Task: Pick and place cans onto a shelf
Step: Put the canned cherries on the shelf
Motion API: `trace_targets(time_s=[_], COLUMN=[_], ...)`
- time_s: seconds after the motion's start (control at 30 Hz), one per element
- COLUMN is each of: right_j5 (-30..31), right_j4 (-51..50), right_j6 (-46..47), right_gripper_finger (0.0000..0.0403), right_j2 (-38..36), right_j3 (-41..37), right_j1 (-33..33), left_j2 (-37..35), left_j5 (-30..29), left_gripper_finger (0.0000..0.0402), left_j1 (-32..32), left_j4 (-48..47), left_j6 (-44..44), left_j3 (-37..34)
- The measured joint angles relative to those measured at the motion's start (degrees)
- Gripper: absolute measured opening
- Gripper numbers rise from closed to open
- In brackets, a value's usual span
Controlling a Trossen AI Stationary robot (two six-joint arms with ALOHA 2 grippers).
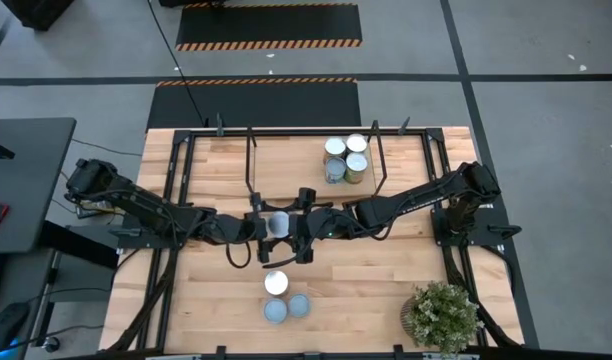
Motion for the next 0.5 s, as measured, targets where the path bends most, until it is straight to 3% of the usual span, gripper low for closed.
trace_targets(time_s=[0.5], right_j5=[-0.3], right_j4=[-0.2], right_j6=[-0.2], right_gripper_finger=[0.0325], right_j2=[-0.2], right_j3=[0.0], right_j1=[-0.1], left_j2=[-0.1], left_j5=[-1.3], left_gripper_finger=[0.0318], left_j1=[0.1], left_j4=[0.4], left_j6=[-0.8], left_j3=[0.0])
